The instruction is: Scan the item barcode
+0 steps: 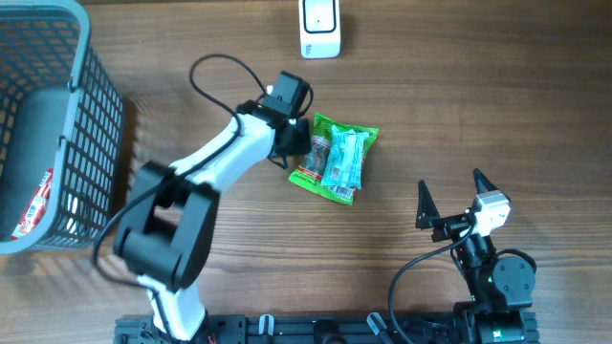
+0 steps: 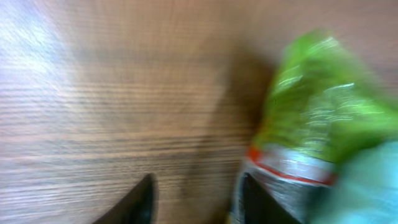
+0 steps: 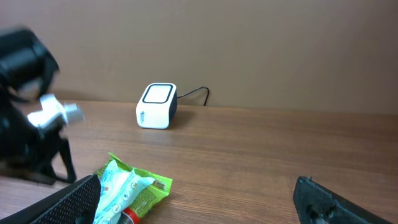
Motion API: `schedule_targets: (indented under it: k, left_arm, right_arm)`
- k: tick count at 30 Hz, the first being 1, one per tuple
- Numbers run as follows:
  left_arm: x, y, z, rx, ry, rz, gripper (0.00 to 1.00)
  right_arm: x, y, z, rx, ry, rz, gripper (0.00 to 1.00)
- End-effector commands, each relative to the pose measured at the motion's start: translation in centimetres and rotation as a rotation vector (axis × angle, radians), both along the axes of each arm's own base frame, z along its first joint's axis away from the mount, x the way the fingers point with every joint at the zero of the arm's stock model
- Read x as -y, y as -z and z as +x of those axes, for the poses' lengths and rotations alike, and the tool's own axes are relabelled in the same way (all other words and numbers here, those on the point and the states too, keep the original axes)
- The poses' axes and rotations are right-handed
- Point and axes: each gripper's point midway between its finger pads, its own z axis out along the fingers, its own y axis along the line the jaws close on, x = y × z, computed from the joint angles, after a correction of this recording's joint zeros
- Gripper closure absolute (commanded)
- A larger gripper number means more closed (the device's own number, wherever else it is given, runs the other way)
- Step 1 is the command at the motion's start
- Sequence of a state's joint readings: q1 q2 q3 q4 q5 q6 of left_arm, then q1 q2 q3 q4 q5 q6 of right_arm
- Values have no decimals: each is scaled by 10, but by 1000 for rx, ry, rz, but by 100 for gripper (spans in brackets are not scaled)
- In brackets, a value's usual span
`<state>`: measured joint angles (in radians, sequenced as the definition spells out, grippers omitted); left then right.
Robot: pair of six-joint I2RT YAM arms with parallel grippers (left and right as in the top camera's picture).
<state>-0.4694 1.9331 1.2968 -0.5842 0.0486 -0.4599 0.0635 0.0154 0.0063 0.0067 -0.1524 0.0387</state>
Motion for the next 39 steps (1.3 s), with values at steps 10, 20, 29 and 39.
schedule_targets:
  k: [10,20,29,39]
  left_arm:
    - [94,-48,-28,158,141,-56,0]
    - [94,-7,-16,231,90,108,0]
    - [96,9,-20,206,100,126,19]
    - [102,-6,5,316,135,110,34]
  right_arm:
    - [2,-2,0,11,10,-11,0]
    - [2,-2,0,11,10,-11,0]
    - [2,-2,0,11,10,-11,1]
    - [2,-2,0,11,10,-11,0]
